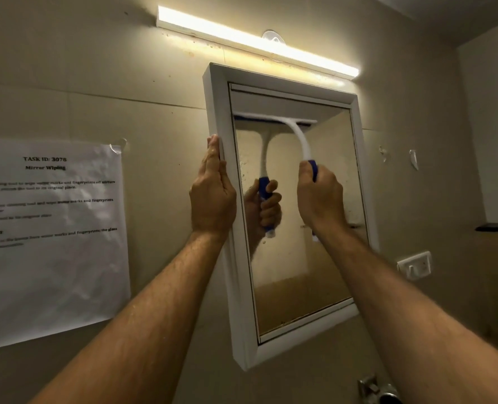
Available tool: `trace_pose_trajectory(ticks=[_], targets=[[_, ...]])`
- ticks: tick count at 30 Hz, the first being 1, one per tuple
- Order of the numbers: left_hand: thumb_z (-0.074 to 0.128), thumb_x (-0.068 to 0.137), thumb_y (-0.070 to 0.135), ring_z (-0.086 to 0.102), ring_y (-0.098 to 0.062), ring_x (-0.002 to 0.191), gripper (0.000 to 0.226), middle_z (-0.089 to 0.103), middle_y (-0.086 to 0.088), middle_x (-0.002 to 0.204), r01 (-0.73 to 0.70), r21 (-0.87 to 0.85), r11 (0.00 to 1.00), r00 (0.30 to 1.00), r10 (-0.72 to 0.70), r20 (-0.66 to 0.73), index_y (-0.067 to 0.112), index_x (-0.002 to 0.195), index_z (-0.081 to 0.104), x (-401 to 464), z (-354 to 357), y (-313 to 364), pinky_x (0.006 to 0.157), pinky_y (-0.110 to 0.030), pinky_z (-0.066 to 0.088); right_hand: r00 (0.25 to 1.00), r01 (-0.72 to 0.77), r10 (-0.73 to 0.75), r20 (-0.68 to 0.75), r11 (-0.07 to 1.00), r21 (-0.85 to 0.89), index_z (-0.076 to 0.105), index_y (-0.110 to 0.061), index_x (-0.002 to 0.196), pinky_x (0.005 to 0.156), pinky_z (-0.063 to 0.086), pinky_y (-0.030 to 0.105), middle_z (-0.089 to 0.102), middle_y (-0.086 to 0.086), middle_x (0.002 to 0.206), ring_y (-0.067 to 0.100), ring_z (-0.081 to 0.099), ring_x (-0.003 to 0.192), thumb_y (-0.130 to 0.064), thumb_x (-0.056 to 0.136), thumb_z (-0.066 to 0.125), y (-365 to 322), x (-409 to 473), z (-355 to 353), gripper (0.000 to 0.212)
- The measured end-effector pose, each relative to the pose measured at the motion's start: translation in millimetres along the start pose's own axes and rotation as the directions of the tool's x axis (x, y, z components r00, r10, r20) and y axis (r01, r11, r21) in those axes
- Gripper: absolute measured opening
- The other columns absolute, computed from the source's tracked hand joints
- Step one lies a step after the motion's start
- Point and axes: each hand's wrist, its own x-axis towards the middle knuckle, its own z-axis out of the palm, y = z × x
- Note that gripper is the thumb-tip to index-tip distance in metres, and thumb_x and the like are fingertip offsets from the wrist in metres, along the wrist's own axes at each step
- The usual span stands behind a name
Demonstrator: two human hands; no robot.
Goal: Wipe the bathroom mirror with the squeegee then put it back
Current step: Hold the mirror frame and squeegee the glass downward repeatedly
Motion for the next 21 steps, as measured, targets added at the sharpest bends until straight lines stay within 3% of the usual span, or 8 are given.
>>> trace_pose_trajectory(ticks=[3,6,12,21], targets=[[0.037,0.106,0.018,0.031,0.004,0.128,0.045,0.039,0.0,0.152,0.017,-0.022,1.0,1.0,-0.017,-0.011,0.016,0.15,0.031,-2,2,1,0.106,-0.012,0.027,0.999,0.023,-0.023,-0.024,0.999,-0.024,0.058,-0.013,0.091,0.051,0.036,0.02,0.051,-0.003,0.066,0.009,0.047,0.055,-0.042,0.1,0.037,13,-13,-6,0.036],[0.036,0.106,0.019,0.032,0.001,0.13,0.045,0.039,0.0,0.152,0.015,-0.026,1.0,1.0,-0.015,-0.008,0.016,0.15,0.031,-2,2,1,0.107,-0.019,0.028,0.997,0.047,-0.047,-0.062,0.999,0.002,0.058,-0.012,0.093,0.05,0.036,0.019,0.051,-0.003,0.066,0.008,0.047,0.054,-0.041,0.101,0.037,-1,0,-7,0.037],[0.036,0.106,0.019,0.031,0.0,0.13,0.045,0.039,-0.001,0.152,0.014,-0.034,0.999,1.0,-0.014,-0.002,0.016,0.15,0.031,-2,1,1,0.108,-0.022,0.029,0.996,0.055,-0.054,-0.068,0.998,0.019,0.058,-0.012,0.099,0.051,0.036,0.016,0.052,-0.005,0.068,0.007,0.049,0.056,-0.043,0.101,0.036,-22,22,0,0.038],[0.036,0.106,0.016,0.034,0.001,0.129,0.045,0.04,-0.001,0.151,0.015,-0.049,0.999,1.0,-0.015,-0.006,0.015,0.15,0.032,-5,2,6,0.107,-0.019,0.032,0.999,0.033,-0.035,-0.04,0.998,-0.052,0.057,-0.014,0.095,0.054,0.037,0.018,0.053,-0.005,0.07,0.007,0.052,0.059,-0.042,0.1,0.037,29,-26,-5,0.035]])
